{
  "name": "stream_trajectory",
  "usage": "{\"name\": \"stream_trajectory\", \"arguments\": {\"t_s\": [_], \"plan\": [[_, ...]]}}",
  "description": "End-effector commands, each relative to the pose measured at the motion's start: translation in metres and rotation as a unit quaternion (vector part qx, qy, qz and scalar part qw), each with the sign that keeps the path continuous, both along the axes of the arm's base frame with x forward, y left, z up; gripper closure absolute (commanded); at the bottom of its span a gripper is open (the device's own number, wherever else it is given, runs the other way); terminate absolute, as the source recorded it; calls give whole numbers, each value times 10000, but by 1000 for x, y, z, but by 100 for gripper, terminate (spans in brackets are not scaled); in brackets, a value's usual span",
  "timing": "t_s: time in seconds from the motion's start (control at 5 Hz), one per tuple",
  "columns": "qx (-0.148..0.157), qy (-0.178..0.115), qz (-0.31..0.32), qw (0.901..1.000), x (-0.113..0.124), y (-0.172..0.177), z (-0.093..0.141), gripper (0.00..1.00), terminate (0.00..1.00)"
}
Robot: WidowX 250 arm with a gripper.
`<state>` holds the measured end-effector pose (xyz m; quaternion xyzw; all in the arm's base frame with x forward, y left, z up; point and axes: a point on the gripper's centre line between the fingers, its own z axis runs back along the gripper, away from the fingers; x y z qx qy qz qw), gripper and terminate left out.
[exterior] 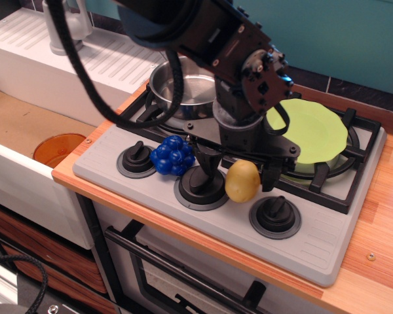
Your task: Put potato on plate and blueberry in pot or pan on stove
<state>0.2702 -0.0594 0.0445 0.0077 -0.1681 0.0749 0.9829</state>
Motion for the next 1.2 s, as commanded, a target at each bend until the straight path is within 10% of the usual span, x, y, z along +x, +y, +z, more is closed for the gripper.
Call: {"name": "stream_trajectory", "arguments": {"t_s": [0.0, 0.2, 0.4, 1.0], "plan": [[9, -155, 8, 9999, 6, -9, -1, 0, 0], [-69, -162, 32, 9998, 9, -9, -6, 0, 0], [-78, -143, 0, 9999, 10, -10, -9, 100, 0], [-34, 198, 65, 9998, 2, -8, 22, 100, 0]]}}
